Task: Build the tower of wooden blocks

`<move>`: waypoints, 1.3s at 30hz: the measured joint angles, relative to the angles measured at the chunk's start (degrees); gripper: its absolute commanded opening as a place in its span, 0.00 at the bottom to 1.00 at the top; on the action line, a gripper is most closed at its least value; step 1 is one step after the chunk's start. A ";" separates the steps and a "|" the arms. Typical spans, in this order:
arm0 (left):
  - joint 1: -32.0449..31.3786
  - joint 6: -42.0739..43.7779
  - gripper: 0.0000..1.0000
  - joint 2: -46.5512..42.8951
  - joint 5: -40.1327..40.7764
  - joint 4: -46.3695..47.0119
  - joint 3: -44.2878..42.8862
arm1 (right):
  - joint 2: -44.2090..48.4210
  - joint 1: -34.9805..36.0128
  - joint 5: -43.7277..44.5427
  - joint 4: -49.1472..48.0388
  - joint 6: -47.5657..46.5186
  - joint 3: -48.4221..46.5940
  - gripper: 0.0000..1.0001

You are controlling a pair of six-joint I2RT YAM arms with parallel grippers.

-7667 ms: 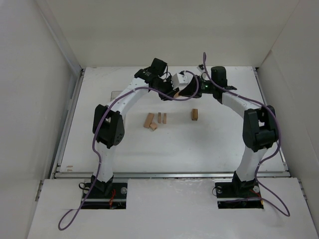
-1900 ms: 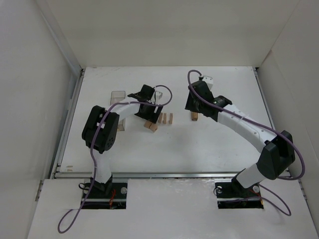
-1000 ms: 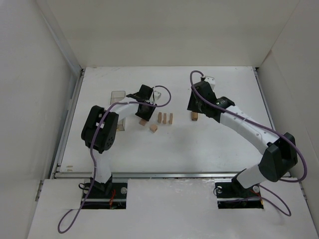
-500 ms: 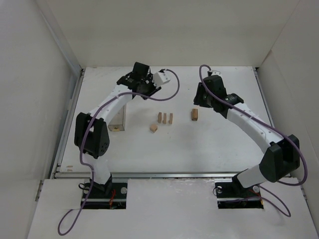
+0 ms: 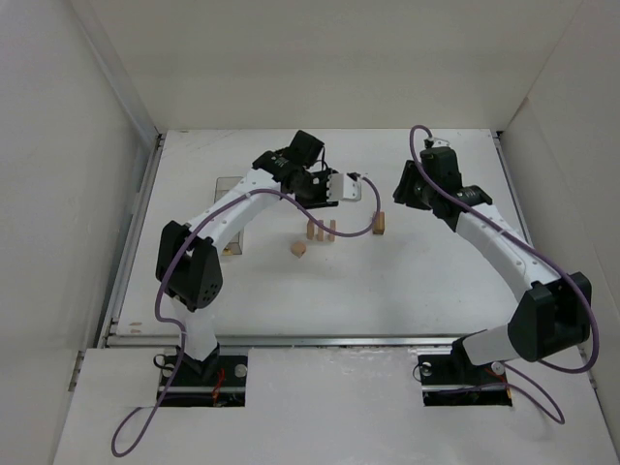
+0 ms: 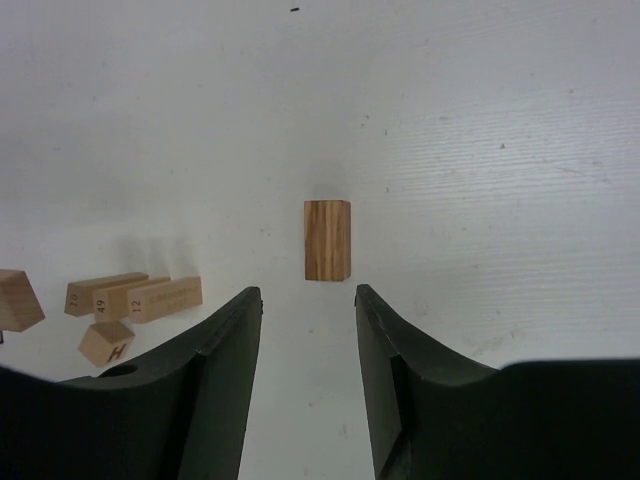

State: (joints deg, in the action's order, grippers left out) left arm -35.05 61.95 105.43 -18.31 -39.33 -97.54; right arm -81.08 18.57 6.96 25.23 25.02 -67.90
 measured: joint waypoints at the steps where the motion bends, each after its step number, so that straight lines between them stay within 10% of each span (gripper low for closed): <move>1: -0.07 0.76 0.00 0.28 -0.17 -0.42 0.00 | 0.17 -0.44 -0.31 -0.15 -0.04 0.22 0.48; 39: -2.08 2.56 0.00 9.86 -2.93 -7.63 -3.87 | 0.48 -1.73 -5.53 -1.73 -1.22 3.15 0.48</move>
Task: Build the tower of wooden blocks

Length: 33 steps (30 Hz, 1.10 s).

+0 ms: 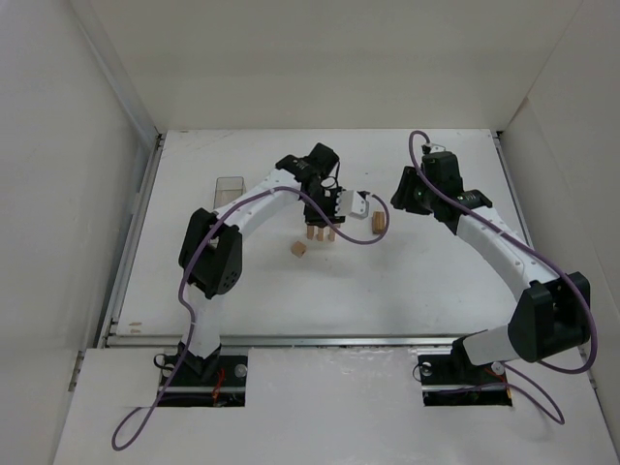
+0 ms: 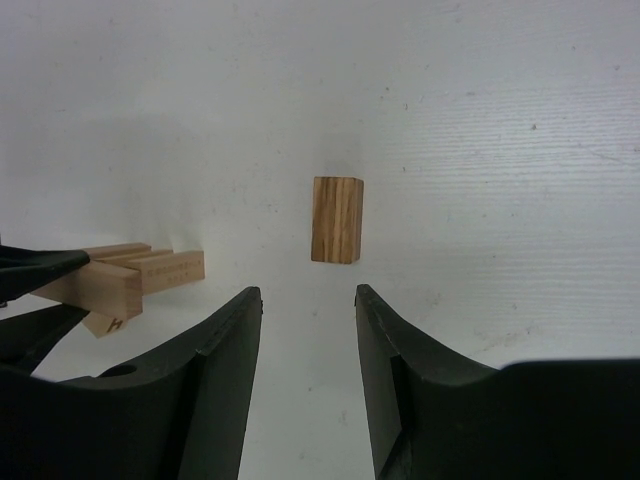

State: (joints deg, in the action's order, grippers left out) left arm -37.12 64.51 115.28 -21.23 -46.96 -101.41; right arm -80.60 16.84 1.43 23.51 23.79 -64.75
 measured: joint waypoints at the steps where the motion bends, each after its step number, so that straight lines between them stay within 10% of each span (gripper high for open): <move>1: 0.02 -0.11 0.00 0.00 -0.02 -0.02 -0.26 | 0.00 0.00 -0.02 0.00 -0.04 0.00 0.48; 33: 0.50 -1.49 0.02 0.04 0.31 0.90 0.68 | 0.00 -0.66 -0.44 0.02 -0.07 -0.02 0.48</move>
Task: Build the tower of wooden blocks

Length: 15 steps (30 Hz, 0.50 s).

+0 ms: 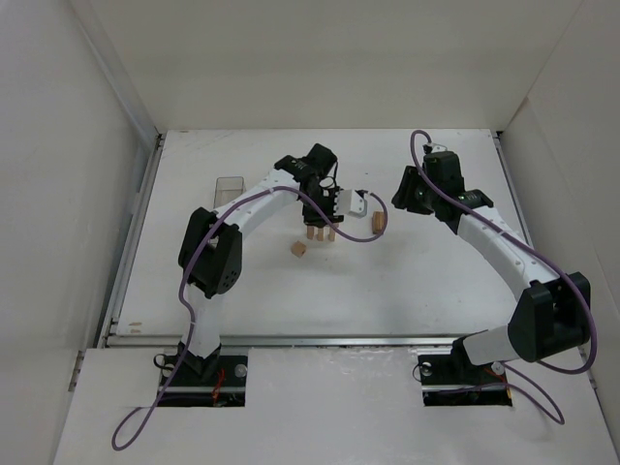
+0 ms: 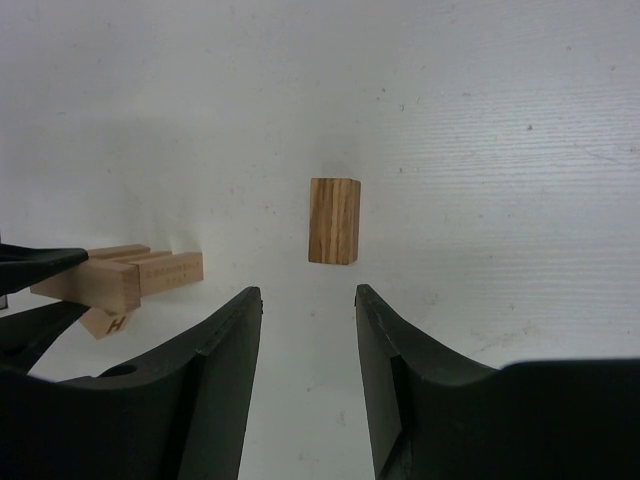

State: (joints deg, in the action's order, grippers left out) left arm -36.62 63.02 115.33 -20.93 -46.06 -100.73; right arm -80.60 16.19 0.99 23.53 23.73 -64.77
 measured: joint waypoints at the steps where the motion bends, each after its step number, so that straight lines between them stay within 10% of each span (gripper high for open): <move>1: 0.00 -0.09 0.02 -0.02 0.02 0.04 0.04 | 0.00 0.00 0.00 0.00 0.00 0.00 0.48; 15: 0.00 -0.26 0.08 0.00 0.20 0.46 0.96 | 0.00 0.00 0.00 0.00 0.00 0.00 0.48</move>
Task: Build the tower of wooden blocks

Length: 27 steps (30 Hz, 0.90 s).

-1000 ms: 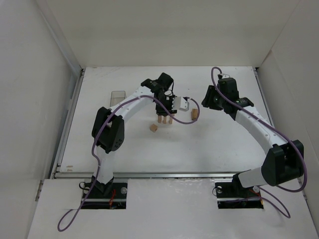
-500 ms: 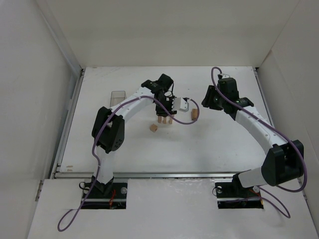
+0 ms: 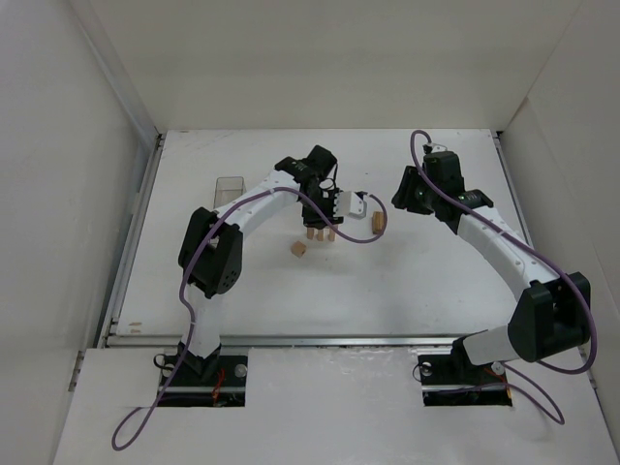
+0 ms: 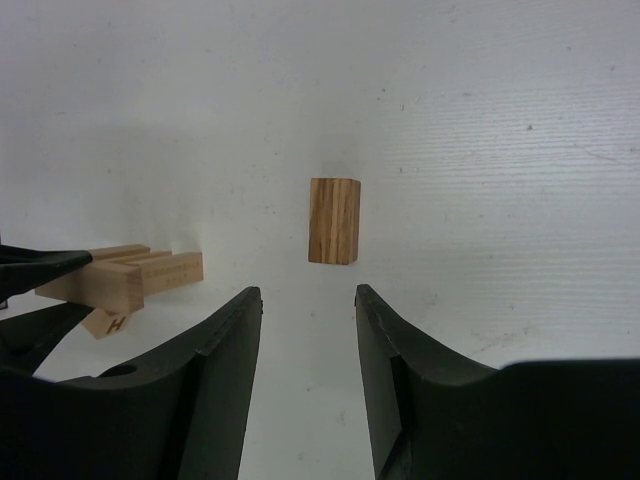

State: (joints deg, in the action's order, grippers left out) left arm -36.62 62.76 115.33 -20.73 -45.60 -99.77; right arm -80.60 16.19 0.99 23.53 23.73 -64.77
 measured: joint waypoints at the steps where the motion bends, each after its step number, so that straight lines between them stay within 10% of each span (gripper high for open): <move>1: 0.00 -0.02 0.08 0.00 0.02 0.00 0.00 | 0.00 0.00 0.00 0.00 0.00 0.00 0.48; 27: 0.00 -0.74 0.46 0.00 0.57 0.42 0.07 | 0.00 0.00 -0.42 0.00 -0.28 0.00 0.48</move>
State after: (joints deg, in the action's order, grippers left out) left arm -36.62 62.02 115.33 -20.16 -45.19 -99.70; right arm -80.60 16.19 0.58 23.53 23.44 -64.77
